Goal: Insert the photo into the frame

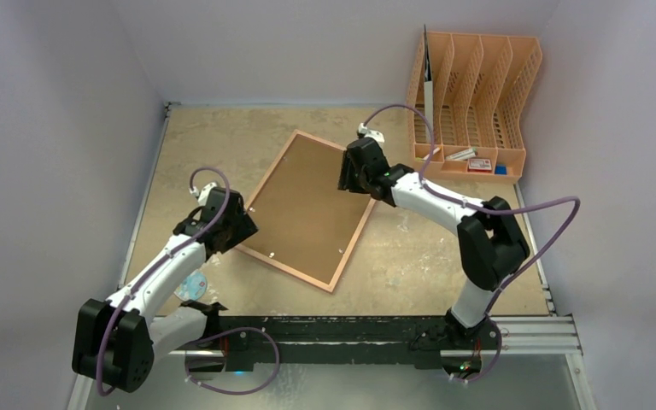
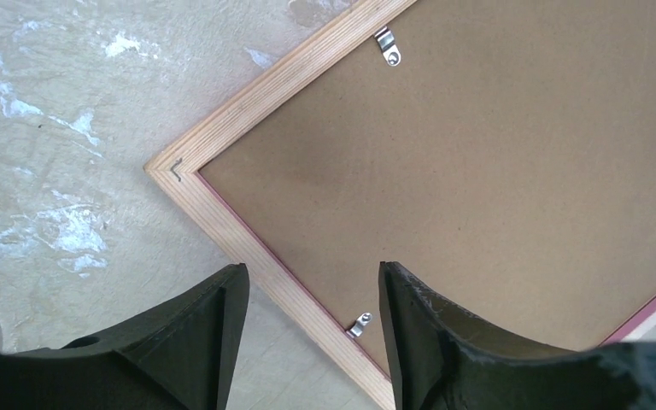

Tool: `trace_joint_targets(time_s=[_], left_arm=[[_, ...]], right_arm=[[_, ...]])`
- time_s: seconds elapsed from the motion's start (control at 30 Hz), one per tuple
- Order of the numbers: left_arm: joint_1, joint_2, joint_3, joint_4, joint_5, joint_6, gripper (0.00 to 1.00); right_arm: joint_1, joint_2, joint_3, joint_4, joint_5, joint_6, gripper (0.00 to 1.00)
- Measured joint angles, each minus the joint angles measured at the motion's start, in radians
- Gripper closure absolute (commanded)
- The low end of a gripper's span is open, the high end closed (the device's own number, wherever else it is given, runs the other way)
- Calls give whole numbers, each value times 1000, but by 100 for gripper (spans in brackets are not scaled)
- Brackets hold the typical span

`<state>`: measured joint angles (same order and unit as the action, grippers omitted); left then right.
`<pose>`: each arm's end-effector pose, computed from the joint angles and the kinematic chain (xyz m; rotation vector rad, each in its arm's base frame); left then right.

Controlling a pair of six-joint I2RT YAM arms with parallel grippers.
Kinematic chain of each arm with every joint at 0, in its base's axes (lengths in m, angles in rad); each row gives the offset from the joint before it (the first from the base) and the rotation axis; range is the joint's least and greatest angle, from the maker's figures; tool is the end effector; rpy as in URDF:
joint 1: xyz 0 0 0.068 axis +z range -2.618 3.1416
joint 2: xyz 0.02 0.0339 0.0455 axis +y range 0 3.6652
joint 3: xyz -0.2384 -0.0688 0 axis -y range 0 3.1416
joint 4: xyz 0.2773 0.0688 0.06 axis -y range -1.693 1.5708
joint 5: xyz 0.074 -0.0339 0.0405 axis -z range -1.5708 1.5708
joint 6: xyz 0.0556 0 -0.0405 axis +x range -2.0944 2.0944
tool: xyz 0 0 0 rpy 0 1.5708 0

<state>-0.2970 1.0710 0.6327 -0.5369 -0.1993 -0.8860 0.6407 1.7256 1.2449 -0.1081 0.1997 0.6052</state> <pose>0.2465 -0.0639 0.1530 -0.8089 2.3994 -0.2231 0.3571 0.2525 0.2027 0.0783 2.1888 0.5043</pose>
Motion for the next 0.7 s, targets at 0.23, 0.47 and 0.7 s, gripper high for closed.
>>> trace_joint_targets(time_s=[0.23,0.47,0.7], left_arm=[[0,73,89,31,-42,65,15],[74,333,268,171,-16,147,14],[170,641,447,277,157,271,20]], right_arm=[[-64,68,11,-158,164,110,27],[-162,88,12,-201,187,200,22],[-196,88,2,-188,148,232,22]])
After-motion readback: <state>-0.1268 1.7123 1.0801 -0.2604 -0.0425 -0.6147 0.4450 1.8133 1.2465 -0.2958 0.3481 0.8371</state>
